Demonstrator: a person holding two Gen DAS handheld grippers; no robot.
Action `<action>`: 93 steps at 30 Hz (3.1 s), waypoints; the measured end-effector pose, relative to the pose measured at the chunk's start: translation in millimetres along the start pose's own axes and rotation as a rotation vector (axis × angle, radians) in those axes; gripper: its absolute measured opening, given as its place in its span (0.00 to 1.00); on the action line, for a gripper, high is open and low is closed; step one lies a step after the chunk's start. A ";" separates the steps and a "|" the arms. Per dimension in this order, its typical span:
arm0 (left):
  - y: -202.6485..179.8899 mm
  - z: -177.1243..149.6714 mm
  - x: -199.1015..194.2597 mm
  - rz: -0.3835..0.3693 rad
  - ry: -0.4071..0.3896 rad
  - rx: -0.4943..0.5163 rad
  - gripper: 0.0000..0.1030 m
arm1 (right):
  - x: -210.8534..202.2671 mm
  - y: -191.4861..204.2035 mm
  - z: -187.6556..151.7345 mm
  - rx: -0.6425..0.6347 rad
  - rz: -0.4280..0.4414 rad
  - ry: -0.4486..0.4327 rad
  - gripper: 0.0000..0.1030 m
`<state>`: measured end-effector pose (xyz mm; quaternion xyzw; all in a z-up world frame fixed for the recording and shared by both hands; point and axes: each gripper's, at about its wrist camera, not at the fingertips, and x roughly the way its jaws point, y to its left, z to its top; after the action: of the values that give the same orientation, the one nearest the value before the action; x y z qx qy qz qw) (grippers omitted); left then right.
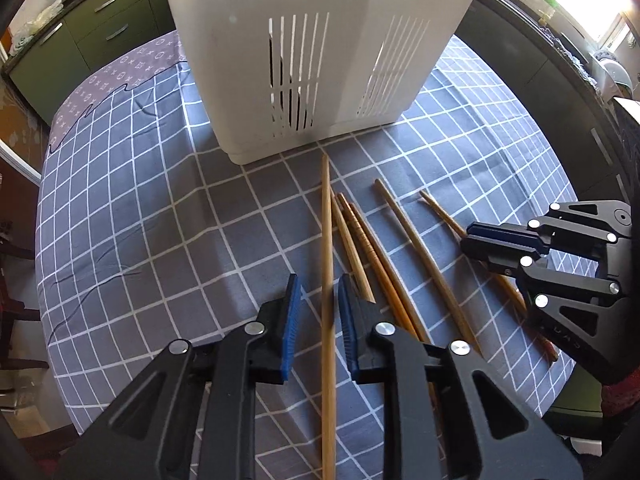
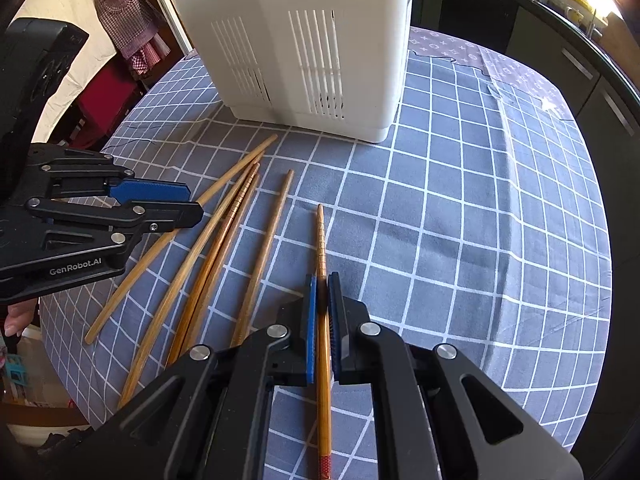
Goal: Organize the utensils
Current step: 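Grasp a wooden chopstick with the left gripper while the right grasps another, then lift the chopstick upright with the left gripper and drop it into the holder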
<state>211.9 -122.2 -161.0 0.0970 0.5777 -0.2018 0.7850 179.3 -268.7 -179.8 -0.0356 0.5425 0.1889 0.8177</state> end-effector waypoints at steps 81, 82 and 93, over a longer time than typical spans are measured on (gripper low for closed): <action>-31.2 91.9 -254.3 0.148 -0.799 0.013 0.06 | -169.0 -8.7 -37.5 0.000 0.108 -0.365 0.06; -28.8 94.3 -248.5 0.159 -0.790 0.009 0.06 | -169.1 -8.4 -36.8 0.000 0.109 -0.366 0.06; -5.4 78.5 -189.8 0.125 -0.635 -0.035 0.30 | -186.7 -8.3 -22.9 0.011 0.126 -0.421 0.07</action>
<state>230.0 -118.4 43.7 0.0508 0.3004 -0.1634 0.9383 98.7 -332.9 -22.2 0.0430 0.3621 0.2401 0.8997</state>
